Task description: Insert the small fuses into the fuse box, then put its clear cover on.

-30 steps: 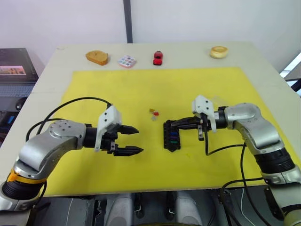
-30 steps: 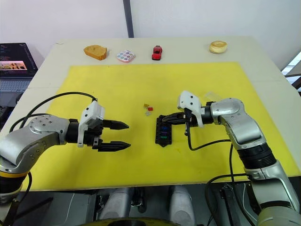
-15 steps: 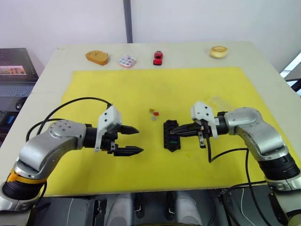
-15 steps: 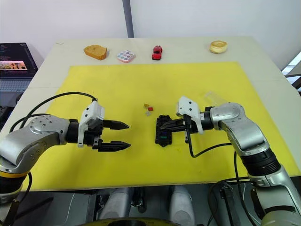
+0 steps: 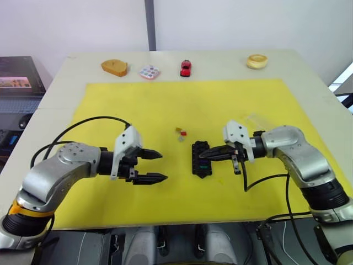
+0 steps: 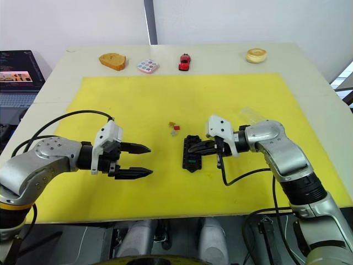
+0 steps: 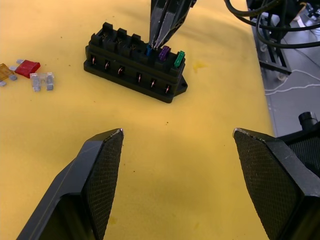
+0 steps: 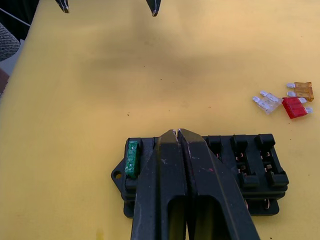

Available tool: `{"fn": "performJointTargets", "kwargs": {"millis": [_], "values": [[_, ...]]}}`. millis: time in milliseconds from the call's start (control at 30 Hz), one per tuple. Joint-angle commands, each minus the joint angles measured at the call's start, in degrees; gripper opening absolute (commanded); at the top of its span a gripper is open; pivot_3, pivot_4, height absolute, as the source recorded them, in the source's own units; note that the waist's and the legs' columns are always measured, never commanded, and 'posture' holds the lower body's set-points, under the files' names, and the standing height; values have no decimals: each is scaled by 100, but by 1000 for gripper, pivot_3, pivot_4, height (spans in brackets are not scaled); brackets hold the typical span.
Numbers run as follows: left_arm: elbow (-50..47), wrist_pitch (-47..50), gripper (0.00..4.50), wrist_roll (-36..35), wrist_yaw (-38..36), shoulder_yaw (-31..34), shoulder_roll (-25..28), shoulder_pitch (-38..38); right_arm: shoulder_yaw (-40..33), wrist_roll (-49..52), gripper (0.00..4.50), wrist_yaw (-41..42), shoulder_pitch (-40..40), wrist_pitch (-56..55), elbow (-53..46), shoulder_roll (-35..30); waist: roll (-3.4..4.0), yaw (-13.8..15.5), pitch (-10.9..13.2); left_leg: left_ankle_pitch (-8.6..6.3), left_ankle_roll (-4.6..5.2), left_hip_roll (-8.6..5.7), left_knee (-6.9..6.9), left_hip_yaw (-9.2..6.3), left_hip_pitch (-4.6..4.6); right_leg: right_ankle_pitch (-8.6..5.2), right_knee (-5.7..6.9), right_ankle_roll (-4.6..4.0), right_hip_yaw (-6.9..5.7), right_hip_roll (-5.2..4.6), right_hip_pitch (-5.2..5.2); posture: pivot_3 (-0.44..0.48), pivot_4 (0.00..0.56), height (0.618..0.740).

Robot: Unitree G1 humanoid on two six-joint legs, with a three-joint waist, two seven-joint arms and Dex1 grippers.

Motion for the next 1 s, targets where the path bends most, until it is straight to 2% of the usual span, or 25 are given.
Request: {"fn": "performJointTargets", "kwargs": {"millis": [33,467,667,1000], "values": [[-135,-43,3676,-49,-1,197,57,-35,209,-241,39,-35,37,76,240,-2,0,-2,0,0,0,0,0,-1,0,0,0,-1,0,0,0,0,150,740],[-84,-141,3676,53,-21,178,84,-25,497,-487,39,-163,69,237,377,-86,0,-1,-3,-1,-1,0,6,-6,2,-2,0,-4,-2,-1,2,0,150,740],[-89,-161,3676,63,-1,203,67,-8,610,-597,39,-199,73,321,370,-178,-5,15,-7,-5,1,0,4,-10,34,-4,-5,-8,-4,-6,10,0,150,740],[-81,-177,3676,63,21,227,45,17,532,-438,39,-28,160,389,165,-353,-8,131,-13,-7,2,-1,3,-9,39,-5,-10,-10,-3,-22,12,0,150,740]]}}
